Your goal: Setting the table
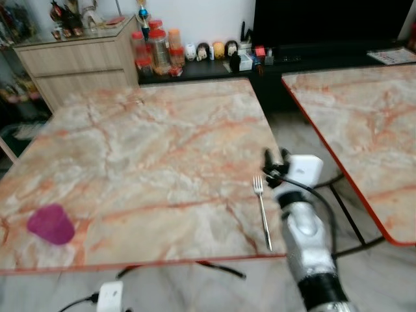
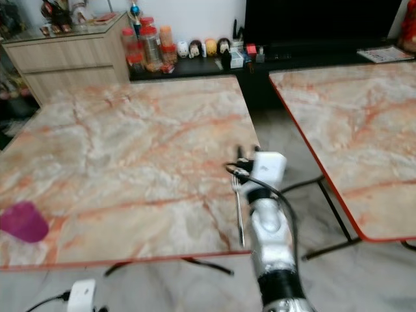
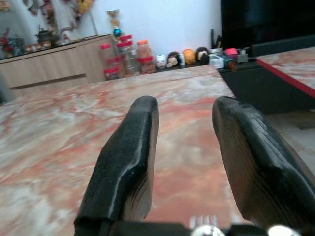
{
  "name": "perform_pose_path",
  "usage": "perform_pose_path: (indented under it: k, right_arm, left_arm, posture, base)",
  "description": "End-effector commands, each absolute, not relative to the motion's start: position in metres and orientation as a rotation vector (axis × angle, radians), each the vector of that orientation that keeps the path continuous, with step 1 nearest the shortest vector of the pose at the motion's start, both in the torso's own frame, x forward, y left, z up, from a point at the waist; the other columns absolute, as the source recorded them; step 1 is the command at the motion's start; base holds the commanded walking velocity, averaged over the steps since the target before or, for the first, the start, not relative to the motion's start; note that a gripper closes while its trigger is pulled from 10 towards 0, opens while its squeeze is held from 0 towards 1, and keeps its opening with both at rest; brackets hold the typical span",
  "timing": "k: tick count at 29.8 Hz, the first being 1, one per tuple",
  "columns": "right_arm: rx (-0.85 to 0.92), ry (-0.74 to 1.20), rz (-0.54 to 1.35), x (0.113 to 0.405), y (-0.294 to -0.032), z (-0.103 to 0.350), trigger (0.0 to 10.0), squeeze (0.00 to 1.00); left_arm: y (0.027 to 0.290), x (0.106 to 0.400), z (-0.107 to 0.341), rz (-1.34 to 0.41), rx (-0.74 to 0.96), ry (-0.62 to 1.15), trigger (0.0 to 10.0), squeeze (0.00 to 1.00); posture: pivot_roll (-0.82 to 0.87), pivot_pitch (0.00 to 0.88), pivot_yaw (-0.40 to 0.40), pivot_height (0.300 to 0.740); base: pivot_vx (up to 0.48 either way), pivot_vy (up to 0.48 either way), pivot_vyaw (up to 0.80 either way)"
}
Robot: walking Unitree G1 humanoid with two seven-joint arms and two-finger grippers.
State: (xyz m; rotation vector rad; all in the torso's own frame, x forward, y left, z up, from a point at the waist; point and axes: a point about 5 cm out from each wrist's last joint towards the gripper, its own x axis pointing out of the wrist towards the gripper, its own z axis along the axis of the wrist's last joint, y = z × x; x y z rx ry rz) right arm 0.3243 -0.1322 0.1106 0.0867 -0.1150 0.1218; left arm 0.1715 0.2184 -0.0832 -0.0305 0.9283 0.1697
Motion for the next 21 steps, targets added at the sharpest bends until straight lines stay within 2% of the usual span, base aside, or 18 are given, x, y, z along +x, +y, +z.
perform_pose_path:
  k: [1,5,12,13,21]
  right_arm:
    - [0.075,-0.103,0.095,0.325,-0.14,0.11,10.0,0.0]
    - [0.047,0.005,0.073,0.317,-0.126,0.092,10.0,0.0]
    - [-0.011,0.154,0.054,0.313,-0.121,0.073,10.0,0.0]
    - [-0.034,0.221,0.052,0.311,-0.12,0.065,10.0,0.0]
    - [-0.056,0.292,0.057,0.304,-0.119,0.06,10.0,0.0]
  left_arm:
    - [0.216,0.171,-0.084,0.175,-0.039,0.929,10.0,0.0]
    - [0.217,0.17,-0.084,0.176,-0.037,0.933,10.0,0.0]
    - [0.217,0.168,-0.085,0.173,-0.038,0.939,10.0,0.0]
    - [0.217,0.166,-0.086,0.172,-0.038,0.942,10.0,0.0]
    - [0.217,0.162,-0.087,0.172,-0.038,0.949,10.0,0.0]
  posture:
    - [0.01,0.0,0.087,0.74]
    - [0.01,0.001,0.087,0.74]
    - [0.01,0.004,0.083,0.74]
    - [0.02,0.003,0.081,0.74]
    - [0.02,0.0,0.077,0.74]
  base:
    - [0.244,0.0,0.0]
    - [0.0,0.0,0.0]
    - [0.0,0.0,0.0]
    - [0.0,0.0,0.0]
    - [0.0,0.0,0.0]
